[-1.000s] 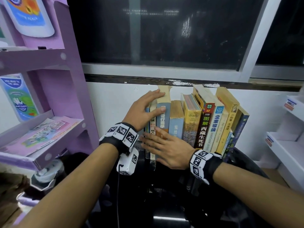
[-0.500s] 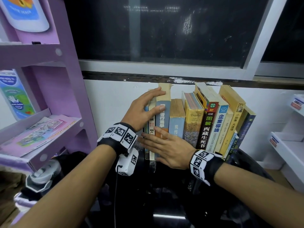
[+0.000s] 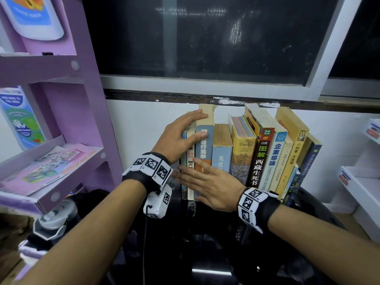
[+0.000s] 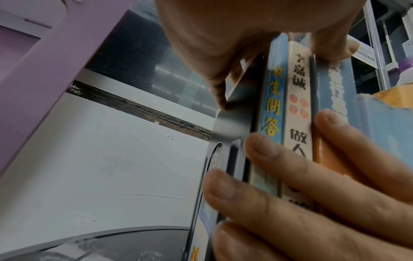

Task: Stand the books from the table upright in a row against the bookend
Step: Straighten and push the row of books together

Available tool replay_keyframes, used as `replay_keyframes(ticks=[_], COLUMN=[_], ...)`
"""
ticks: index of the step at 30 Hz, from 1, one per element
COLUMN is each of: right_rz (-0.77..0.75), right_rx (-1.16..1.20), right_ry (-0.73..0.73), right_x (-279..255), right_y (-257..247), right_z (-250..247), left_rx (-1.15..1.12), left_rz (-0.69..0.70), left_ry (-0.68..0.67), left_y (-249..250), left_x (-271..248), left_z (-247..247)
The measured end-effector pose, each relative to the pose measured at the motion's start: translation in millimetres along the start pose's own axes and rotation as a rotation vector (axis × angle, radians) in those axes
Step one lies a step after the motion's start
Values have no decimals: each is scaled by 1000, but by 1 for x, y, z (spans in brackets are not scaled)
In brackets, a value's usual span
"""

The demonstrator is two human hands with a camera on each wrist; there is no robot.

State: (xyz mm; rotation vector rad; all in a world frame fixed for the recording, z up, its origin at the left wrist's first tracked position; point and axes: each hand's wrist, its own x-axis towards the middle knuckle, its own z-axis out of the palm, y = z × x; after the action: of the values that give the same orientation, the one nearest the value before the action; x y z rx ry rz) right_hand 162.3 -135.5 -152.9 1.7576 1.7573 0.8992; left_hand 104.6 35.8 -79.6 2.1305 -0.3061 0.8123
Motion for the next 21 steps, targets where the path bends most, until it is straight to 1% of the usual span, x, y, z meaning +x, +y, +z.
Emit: replay_keyframes(ticks=[6,10,16,21], right_rz=[-11,-8,16,13], right_rx=[21,49,112,145], right_ry=[11,-8,-46,-49], right_x=[0,0,-3,-25], right_y=[0,0,-6,-9], right_z=[0,-2,-12,-21], left_rx=[0,18,113,212], left_rz=[21,11,-22,-43], left_ry=[22,21,-26,-74], left_y=[0,2,15,26], left_x=[-1,-3,-2,0], left_z=[3,1,-5,-11])
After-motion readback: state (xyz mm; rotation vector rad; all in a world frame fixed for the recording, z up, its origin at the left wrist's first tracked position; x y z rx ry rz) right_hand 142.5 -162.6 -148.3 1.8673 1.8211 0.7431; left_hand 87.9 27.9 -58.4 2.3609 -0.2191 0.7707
